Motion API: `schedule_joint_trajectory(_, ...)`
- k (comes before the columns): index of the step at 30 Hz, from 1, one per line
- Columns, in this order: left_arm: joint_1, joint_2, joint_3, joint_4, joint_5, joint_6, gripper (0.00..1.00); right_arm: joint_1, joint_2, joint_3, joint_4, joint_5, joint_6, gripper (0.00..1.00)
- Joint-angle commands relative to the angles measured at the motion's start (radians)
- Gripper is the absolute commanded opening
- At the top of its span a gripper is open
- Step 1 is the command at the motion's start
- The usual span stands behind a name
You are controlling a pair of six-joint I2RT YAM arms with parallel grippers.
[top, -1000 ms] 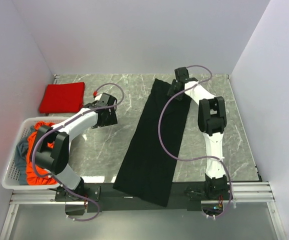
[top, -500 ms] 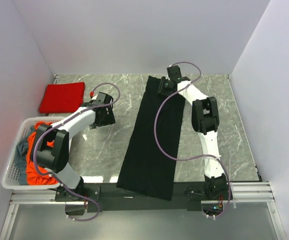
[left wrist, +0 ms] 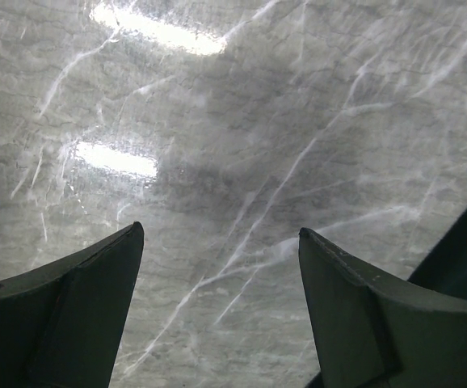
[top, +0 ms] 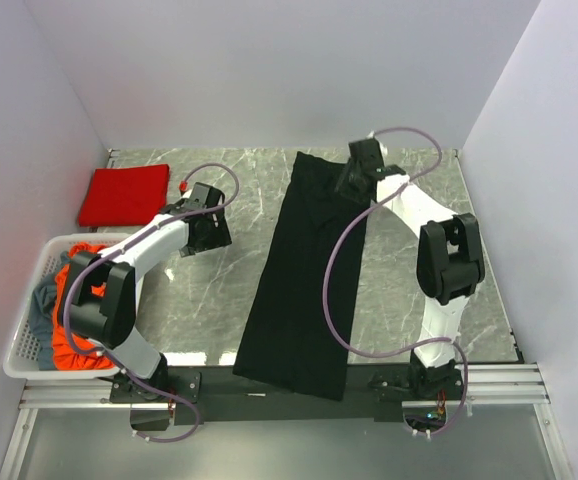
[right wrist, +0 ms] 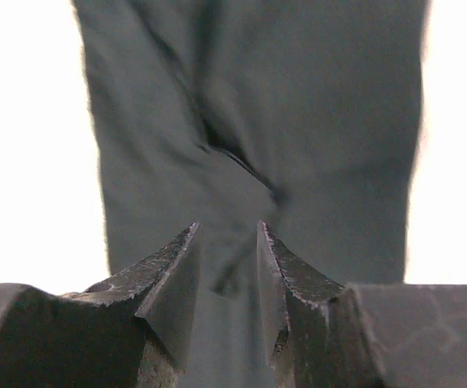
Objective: Fold and stack the t-shirts
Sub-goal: Fold the tshirt
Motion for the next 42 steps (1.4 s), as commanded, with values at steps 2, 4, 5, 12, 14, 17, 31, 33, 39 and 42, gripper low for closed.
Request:
schedule_joint_trajectory(2,0.003,-0.053,0.002,0.021,0.02,-0.004,0.83,-0.004,-0.008,-0.161,0.066,0.021,0.103,0.4)
schedule_joint_trajectory(4,0.003,-0.055,0.0,0.021,0.023,-0.004,0.83,-0.004,0.002,-0.188,0.073,0.027,0.139,0.4)
schedule_joint_trajectory(5,0.003,-0.056,0.0,0.02,0.022,-0.004,0.83,-0.004,0.007,-0.192,0.077,0.025,0.158,0.4)
schedule_joint_trajectory(12,0.003,-0.047,0.003,0.017,0.02,-0.002,0.83,-0.004,0.137,-0.123,0.048,0.022,0.163,0.4)
schedule_joint_trajectory(14,0.003,-0.044,0.005,0.017,0.019,-0.002,0.83,-0.004,0.182,-0.079,0.034,0.018,0.153,0.4)
schedule_joint_trajectory(17,0.001,-0.036,0.005,0.017,0.019,0.001,0.83,-0.004,0.223,-0.005,0.015,0.013,0.14,0.4)
schedule_joint_trajectory(31,0.001,-0.013,0.002,0.012,0.043,0.002,0.84,-0.053,0.362,0.345,-0.126,-0.022,-0.007,0.41)
schedule_joint_trajectory(33,-0.005,-0.024,-0.012,0.003,0.059,-0.005,0.84,-0.053,0.262,0.288,-0.117,-0.032,-0.016,0.43)
schedule_joint_trajectory(39,-0.087,-0.111,-0.061,-0.092,0.14,-0.071,0.85,-0.036,-0.118,-0.107,-0.121,-0.036,0.013,0.48)
schedule_joint_trajectory(42,-0.14,-0.18,-0.121,-0.147,0.193,-0.114,0.85,-0.004,-0.315,-0.35,-0.143,-0.048,0.027,0.49)
